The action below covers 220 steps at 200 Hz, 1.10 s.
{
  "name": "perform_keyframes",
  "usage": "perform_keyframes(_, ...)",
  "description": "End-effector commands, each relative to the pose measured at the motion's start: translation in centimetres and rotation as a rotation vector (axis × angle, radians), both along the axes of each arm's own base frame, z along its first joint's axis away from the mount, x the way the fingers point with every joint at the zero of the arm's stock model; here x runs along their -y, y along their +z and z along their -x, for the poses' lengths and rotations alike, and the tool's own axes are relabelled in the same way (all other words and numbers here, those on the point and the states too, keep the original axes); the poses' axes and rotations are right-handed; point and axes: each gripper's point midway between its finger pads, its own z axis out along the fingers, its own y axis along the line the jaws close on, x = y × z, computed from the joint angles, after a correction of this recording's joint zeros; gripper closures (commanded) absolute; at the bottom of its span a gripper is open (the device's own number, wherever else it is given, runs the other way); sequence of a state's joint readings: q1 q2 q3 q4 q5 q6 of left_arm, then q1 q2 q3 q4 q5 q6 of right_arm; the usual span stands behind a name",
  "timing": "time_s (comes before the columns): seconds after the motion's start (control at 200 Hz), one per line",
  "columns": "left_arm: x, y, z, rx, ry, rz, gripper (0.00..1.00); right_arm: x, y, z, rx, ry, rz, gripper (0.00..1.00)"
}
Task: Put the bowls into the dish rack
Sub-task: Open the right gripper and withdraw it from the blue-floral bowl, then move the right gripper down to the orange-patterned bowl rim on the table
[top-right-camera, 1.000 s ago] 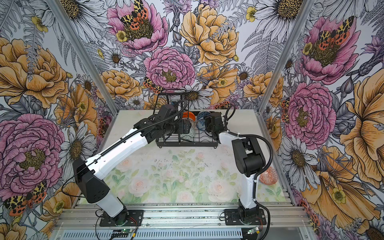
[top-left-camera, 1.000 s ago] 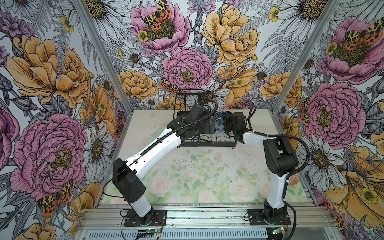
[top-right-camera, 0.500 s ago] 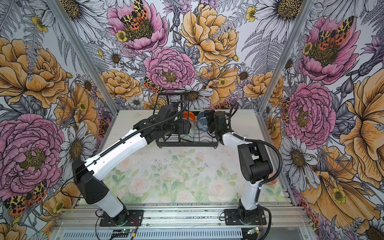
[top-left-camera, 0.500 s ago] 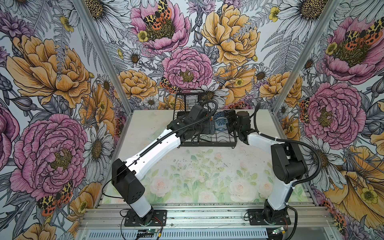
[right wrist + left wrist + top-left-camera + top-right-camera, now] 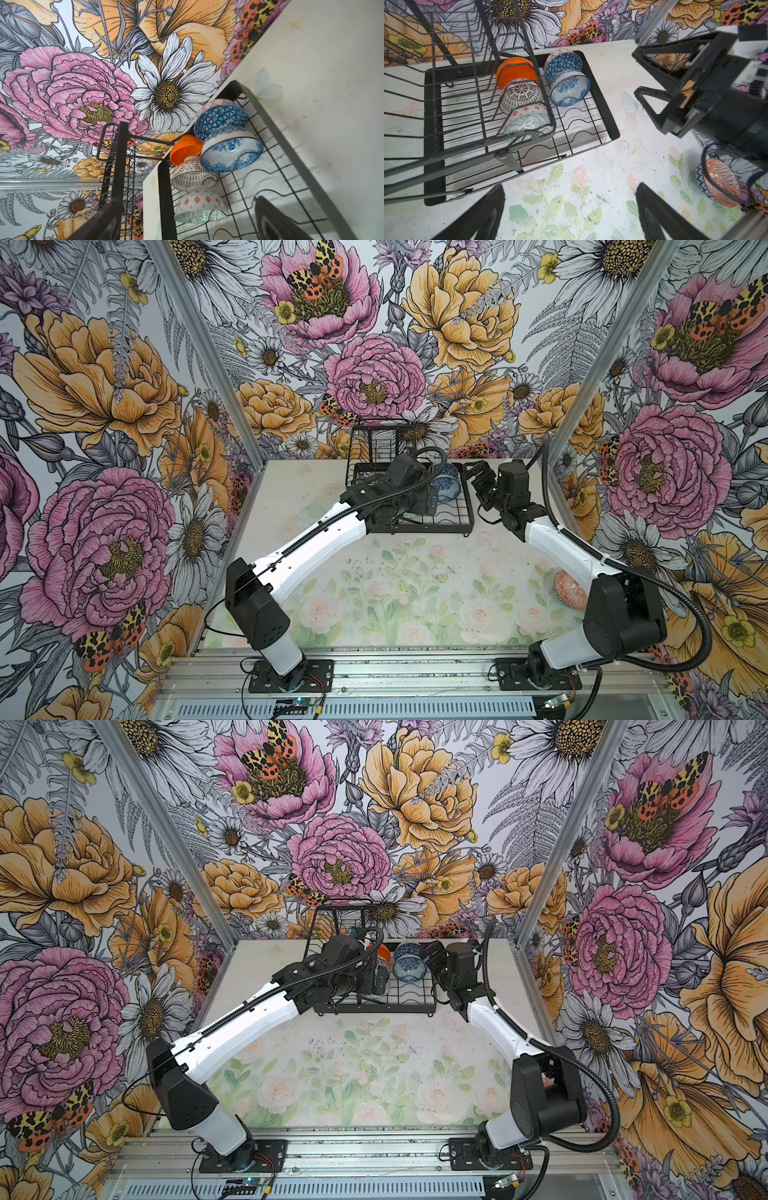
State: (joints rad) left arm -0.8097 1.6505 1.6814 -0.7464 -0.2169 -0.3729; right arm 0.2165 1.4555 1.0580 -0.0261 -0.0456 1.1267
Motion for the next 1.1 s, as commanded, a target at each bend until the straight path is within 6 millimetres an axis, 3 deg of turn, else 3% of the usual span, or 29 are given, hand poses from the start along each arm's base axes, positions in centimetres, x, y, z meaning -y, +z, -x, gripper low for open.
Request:
perform_keyframes(0.0, 2.0, 1.1, -0.7, 0.056, -0.043, 0.012, 0.01, 4.0, -2.5, 2.8, -0.100, -0.067, 0.137, 0.01)
perform_keyframes(0.225, 6.5, -0.1, 0.1, 0.045, -0.166, -0.002, 0.01, 10.5, -5.6, 8.6, -0.242, -0.213, 0.247, 0.01)
perform_keyframes(0.29, 7.6, 0.1, 0.5, 0.052, -0.197, -0.003, 0.01, 11.7, -6.3, 10.0, -0.293, -0.232, 0.280, 0.01)
perform_keyframes(0.315, 8.5, -1.6, 0.3, 0.028, -0.209, -0.025, 0.01, 12.2, -6.6, 10.5, -0.312, -0.241, 0.290, 0.01)
perform_keyframes(0.505, 11.3, -2.9, 1.0, -0.014, -0.282, 0.000, 0.01, 14.9, -8.6, 13.7, -0.447, -0.314, 0.353, 0.01)
perform_keyframes(0.846, 11.8, -3.1, 1.7, -0.053, -0.293, 0.035, 0.01, 17.7, -10.5, 18.2, -0.622, -0.421, 0.457, 0.01)
perform_keyframes(1.096, 12.0, -4.0, 2.3, -0.092, -0.303, 0.048, 0.02, 19.1, -12.9, 20.2, -0.699, -0.465, 0.449, 0.01)
